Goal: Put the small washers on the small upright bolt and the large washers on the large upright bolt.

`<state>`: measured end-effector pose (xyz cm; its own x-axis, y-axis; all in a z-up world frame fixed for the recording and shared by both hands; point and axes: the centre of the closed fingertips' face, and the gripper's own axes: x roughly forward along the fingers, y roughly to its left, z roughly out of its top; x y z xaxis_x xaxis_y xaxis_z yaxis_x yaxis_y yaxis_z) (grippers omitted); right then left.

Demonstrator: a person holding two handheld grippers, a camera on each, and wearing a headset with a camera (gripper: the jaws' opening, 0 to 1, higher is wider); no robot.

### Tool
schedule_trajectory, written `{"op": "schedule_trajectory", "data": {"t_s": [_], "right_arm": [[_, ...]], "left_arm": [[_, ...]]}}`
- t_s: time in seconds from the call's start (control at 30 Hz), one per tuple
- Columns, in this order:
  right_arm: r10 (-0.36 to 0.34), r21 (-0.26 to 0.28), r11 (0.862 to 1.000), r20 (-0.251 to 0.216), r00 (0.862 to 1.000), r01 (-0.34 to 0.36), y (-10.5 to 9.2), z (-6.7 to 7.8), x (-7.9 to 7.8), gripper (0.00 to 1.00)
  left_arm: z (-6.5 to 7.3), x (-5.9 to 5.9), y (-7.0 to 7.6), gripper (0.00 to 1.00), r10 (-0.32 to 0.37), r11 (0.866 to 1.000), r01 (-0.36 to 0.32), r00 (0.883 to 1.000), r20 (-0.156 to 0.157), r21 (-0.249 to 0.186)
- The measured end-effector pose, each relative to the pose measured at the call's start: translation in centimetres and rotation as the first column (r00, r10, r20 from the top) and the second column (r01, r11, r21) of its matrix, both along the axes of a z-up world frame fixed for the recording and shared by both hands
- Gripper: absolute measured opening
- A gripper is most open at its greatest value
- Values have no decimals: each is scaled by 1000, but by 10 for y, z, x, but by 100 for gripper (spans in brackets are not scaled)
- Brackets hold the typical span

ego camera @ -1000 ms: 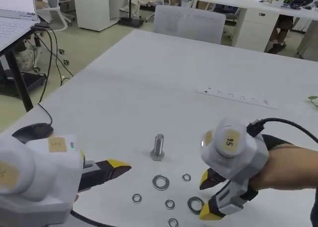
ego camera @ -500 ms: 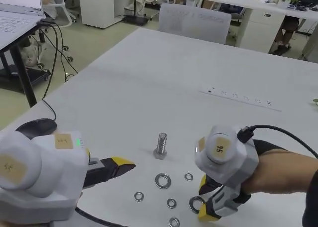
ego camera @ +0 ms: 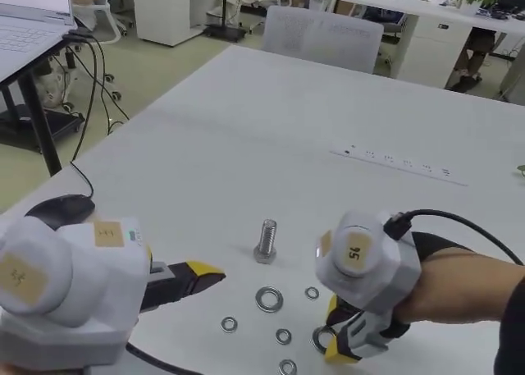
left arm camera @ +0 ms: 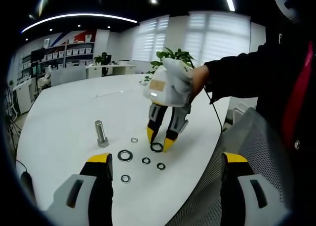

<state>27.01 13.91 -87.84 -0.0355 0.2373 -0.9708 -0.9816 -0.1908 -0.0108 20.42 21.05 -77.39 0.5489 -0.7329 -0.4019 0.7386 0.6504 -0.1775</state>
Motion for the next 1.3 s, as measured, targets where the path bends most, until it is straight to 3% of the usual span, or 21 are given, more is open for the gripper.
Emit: {"op": "schedule_trajectory", "data": {"t_s": [0.53, 0.73, 0.97, 1.3], "right_arm": [[-28, -1, 1000, -21, 999, 28, -3, 4, -2, 23], [-28, -4, 1000, -22, 999, 28, -5, 16, 0, 23], [-8, -3, 1000, 12, 1000, 8, -2, 30, 4, 23], [8, 24, 1000, 83, 996, -10, 12, 68, 27, 23]], "left_arm": [[2, -1, -2, 90, -1, 1000, 1, 1000, 7, -6], [2, -2, -4, 90, -7, 1000, 7, 1000, 5, -4], [3, -2, -5, 90, -11, 1000, 11, 1000, 7, -8], [5, -4, -7, 90, -19, 1000, 19, 1000, 16, -7]]}}
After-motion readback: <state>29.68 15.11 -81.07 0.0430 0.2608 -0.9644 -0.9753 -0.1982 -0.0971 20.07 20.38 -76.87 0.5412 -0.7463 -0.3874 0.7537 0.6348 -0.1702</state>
